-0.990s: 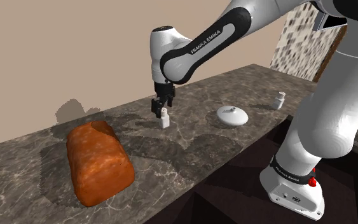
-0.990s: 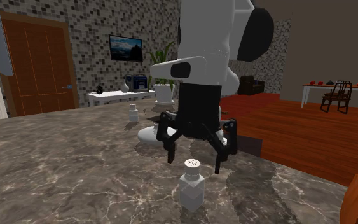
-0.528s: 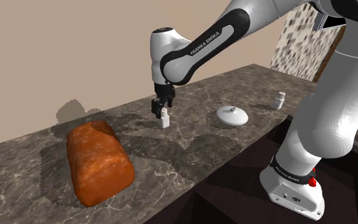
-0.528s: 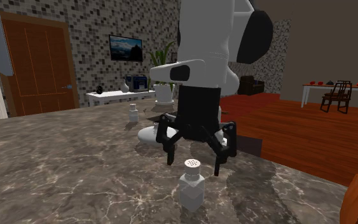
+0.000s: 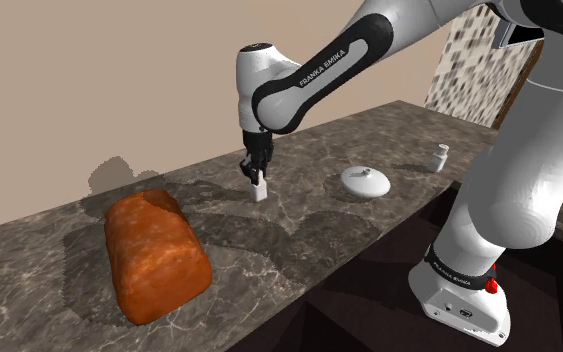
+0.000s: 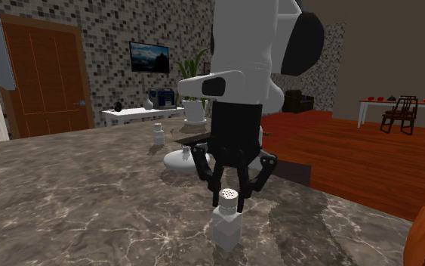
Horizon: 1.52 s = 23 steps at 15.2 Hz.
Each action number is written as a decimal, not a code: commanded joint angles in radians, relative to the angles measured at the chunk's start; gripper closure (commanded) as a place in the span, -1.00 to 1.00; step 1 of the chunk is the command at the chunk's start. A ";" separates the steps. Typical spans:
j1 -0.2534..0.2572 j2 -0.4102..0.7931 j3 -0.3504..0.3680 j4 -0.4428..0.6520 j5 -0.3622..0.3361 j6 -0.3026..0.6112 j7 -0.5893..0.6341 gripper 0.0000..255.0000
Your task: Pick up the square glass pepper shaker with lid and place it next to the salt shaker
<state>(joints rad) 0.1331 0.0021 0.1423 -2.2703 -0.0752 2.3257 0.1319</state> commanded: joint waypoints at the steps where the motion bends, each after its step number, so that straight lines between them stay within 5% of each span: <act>1: 0.000 0.000 0.000 0.000 0.000 0.000 0.000 1.00; 23: 0.001 -0.115 -0.002 0.153 0.031 -0.266 -0.032 1.00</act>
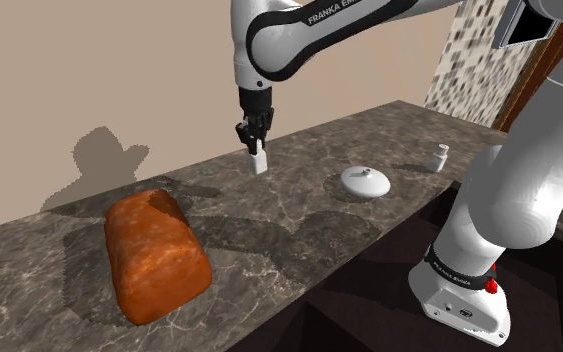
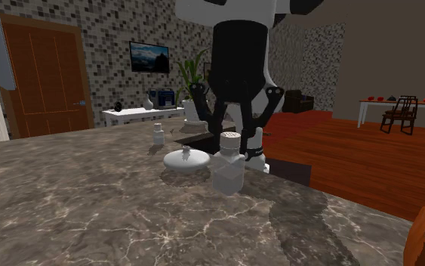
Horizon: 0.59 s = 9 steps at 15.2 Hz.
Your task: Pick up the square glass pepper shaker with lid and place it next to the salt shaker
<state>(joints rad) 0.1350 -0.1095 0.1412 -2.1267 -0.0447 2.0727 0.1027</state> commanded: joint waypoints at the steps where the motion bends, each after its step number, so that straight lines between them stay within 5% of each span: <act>1: -0.001 -0.007 -0.001 0.019 0.002 -0.026 -0.004 1.00; 9: -0.001 -0.028 -0.003 0.105 0.007 -0.133 -0.012 1.00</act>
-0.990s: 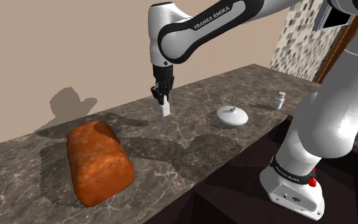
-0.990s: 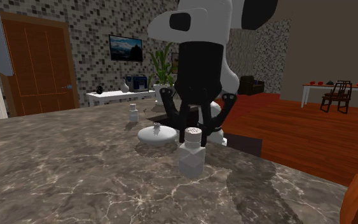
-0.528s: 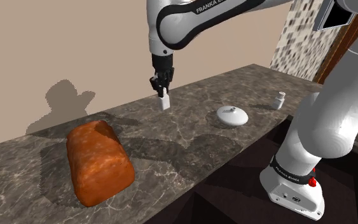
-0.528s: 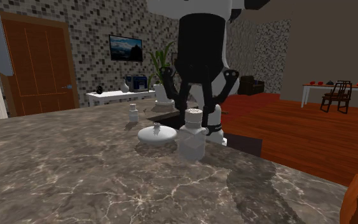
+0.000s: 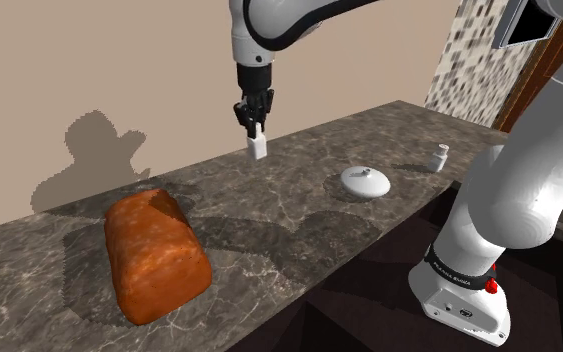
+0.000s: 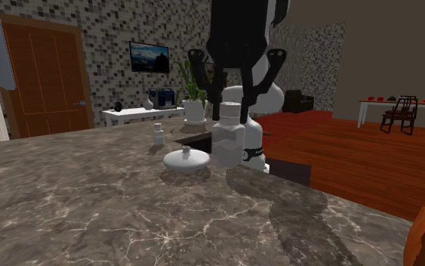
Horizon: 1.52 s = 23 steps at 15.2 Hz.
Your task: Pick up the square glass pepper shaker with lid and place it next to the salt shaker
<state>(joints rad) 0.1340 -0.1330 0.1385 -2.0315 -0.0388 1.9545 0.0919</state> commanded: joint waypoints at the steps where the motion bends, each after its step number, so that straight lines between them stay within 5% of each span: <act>1: 0.000 -0.006 0.000 0.022 0.001 -0.028 -0.002 1.00; 3: 0.000 -0.008 0.000 0.037 0.002 -0.045 -0.003 1.00; 12: -0.064 -0.252 -0.116 -0.209 0.001 -0.036 -0.183 1.00; 23: -0.165 -0.478 -0.293 -0.384 -0.082 -0.074 -0.413 1.00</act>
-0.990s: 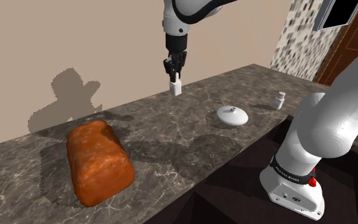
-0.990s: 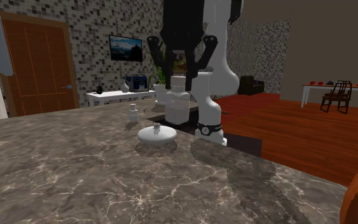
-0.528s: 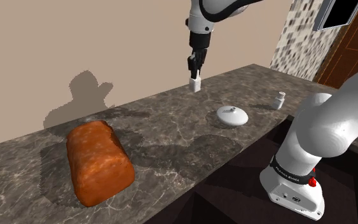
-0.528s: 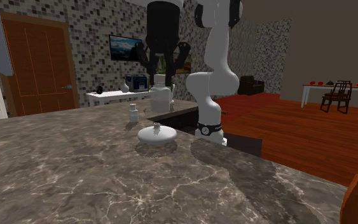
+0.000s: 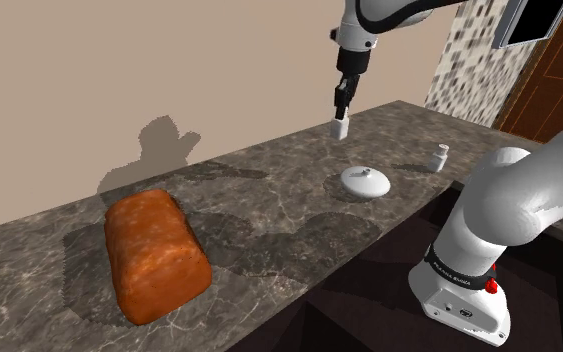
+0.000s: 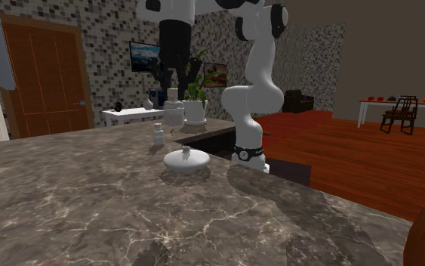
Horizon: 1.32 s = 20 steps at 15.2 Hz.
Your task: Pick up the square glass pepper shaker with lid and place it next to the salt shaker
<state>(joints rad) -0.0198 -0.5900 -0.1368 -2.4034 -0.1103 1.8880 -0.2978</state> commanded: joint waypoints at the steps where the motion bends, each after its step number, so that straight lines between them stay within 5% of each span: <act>1: -0.022 -0.037 -0.035 -0.021 -0.021 -0.012 -0.046 1.00; 20: -0.200 -0.105 -0.425 0.027 -0.237 -0.062 -0.502 1.00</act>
<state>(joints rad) -0.2153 -0.7011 -0.5424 -2.3814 -0.3385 1.8219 -0.7778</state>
